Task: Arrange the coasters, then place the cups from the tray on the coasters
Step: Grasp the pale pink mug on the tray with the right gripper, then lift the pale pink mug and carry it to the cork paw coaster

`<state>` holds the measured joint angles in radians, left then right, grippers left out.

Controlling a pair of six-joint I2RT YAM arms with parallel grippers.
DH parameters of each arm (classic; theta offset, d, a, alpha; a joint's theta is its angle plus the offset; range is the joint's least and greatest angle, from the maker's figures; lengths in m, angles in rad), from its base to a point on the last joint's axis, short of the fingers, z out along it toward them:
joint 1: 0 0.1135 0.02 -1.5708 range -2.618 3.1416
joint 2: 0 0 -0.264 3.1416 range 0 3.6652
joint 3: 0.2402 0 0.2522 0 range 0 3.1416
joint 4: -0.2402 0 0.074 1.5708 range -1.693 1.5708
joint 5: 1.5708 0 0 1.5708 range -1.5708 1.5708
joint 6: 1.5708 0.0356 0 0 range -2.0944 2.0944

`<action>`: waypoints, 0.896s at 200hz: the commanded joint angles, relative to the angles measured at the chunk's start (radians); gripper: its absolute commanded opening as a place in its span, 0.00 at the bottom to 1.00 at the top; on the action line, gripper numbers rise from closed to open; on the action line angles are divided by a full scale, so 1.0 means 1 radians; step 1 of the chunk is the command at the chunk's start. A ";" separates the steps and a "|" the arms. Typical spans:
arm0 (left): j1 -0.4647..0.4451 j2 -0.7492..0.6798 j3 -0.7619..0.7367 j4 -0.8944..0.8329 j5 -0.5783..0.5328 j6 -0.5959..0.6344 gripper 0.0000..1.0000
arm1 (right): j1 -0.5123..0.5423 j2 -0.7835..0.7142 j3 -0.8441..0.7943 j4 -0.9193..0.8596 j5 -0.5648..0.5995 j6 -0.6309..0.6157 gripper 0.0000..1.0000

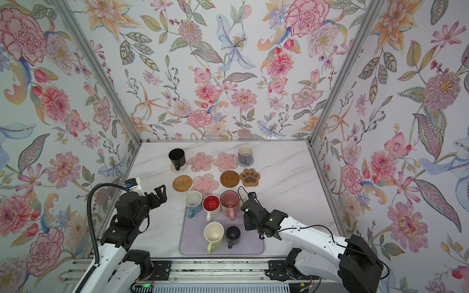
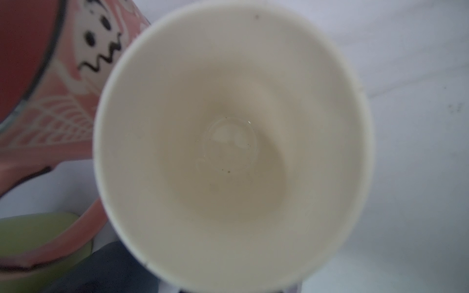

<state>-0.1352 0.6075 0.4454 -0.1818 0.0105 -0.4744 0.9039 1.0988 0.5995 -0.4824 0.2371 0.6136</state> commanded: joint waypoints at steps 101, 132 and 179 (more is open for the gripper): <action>0.008 -0.008 -0.015 -0.016 -0.031 -0.003 0.99 | -0.146 -0.161 0.127 -0.194 0.055 -0.092 0.00; 0.008 -0.031 -0.027 -0.032 -0.035 -0.004 0.99 | -0.248 -0.095 0.202 -0.146 0.042 -0.186 0.00; 0.008 -0.053 -0.032 -0.044 -0.026 -0.001 0.99 | -0.382 0.080 0.297 -0.026 -0.023 -0.302 0.00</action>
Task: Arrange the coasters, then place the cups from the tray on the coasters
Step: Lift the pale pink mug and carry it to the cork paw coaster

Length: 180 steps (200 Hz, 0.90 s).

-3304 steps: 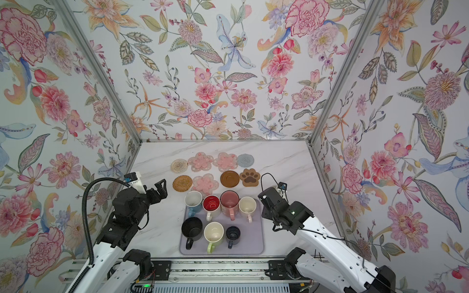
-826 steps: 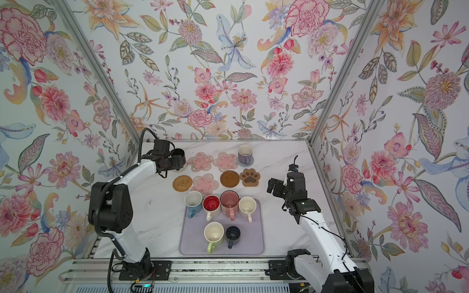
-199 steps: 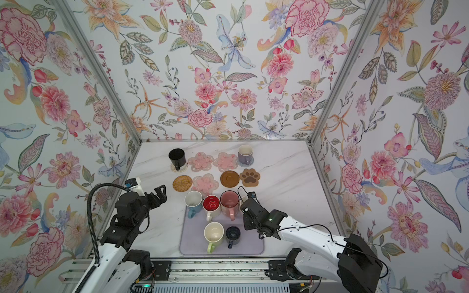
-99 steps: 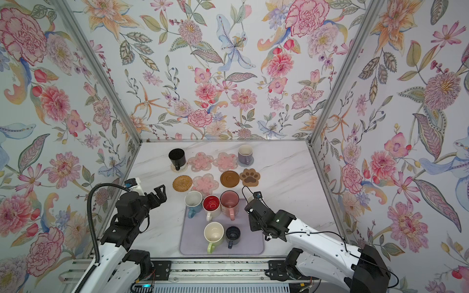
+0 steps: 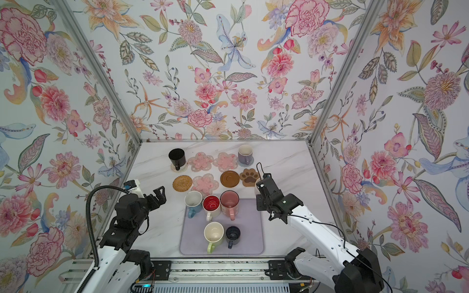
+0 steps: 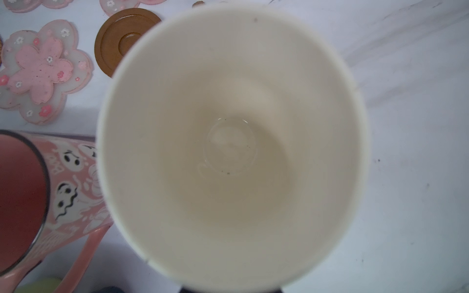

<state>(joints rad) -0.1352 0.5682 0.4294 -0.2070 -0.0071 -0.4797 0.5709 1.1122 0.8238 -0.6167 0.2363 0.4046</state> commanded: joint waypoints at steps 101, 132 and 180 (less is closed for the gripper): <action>0.008 -0.018 -0.018 -0.029 -0.012 0.004 0.99 | -0.130 0.393 0.286 0.213 -0.094 -0.187 0.00; 0.008 -0.025 -0.020 -0.031 -0.014 0.003 0.99 | -0.135 0.467 0.342 0.222 -0.110 -0.208 0.00; 0.008 -0.027 -0.018 -0.036 -0.017 0.003 0.99 | -0.140 0.541 0.393 0.232 -0.130 -0.217 0.00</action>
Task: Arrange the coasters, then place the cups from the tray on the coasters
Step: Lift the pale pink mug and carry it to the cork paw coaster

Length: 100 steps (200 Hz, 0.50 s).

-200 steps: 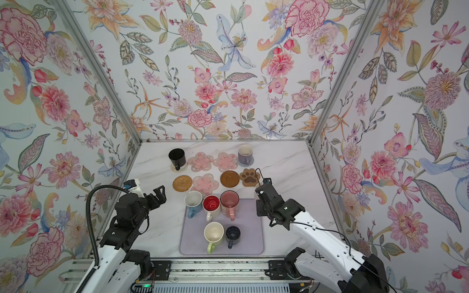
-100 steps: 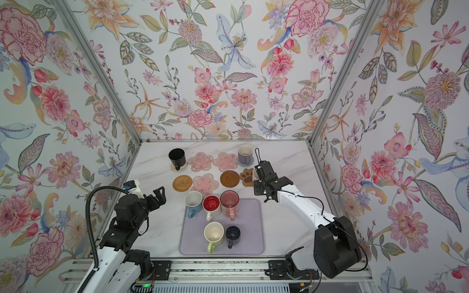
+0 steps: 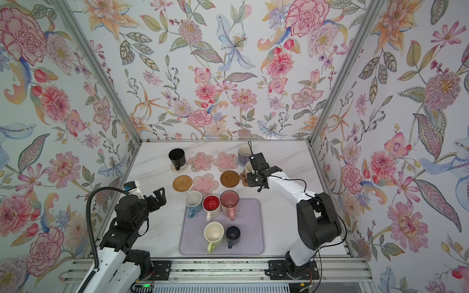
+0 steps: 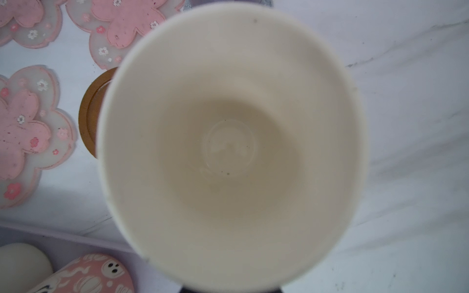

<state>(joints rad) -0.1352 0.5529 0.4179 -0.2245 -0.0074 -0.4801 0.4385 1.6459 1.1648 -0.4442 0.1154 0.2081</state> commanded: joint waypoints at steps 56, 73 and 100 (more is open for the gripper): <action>0.007 -0.007 -0.006 -0.017 -0.018 0.003 0.99 | -0.014 0.066 0.090 0.061 -0.016 -0.030 0.00; 0.008 -0.004 -0.006 -0.017 -0.020 0.003 0.99 | -0.014 0.076 0.092 0.061 -0.016 -0.030 0.00; 0.009 0.001 -0.005 -0.015 -0.018 0.003 0.99 | -0.017 0.088 0.093 0.064 -0.017 -0.035 0.00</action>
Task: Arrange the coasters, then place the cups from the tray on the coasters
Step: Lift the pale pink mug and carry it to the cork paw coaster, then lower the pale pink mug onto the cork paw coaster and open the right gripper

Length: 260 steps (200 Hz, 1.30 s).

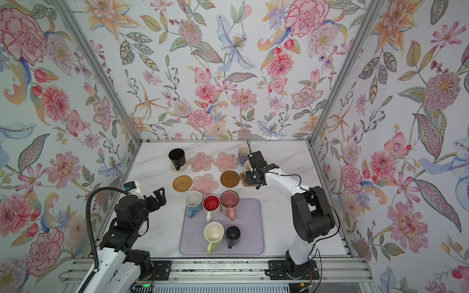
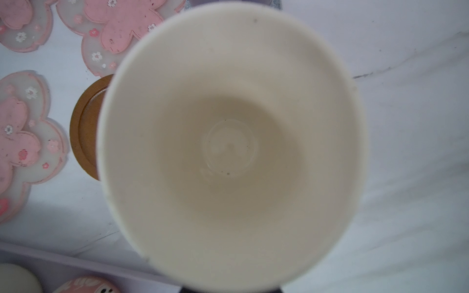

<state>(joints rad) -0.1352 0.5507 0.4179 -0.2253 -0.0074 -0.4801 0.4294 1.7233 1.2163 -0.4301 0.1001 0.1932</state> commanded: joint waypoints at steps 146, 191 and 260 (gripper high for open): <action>0.008 0.008 -0.008 -0.011 -0.014 0.003 0.99 | -0.020 0.054 0.051 0.057 0.001 -0.023 0.00; 0.008 0.006 -0.004 -0.012 -0.014 0.003 0.99 | -0.020 0.074 0.063 0.059 -0.005 -0.021 0.00; 0.008 0.001 -0.004 -0.014 -0.013 0.001 0.99 | -0.020 0.069 0.054 0.057 -0.019 -0.011 0.16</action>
<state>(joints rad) -0.1352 0.5560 0.4171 -0.2249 -0.0074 -0.4801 0.4152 1.7931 1.2430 -0.4210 0.0925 0.1867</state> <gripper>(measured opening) 0.989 0.150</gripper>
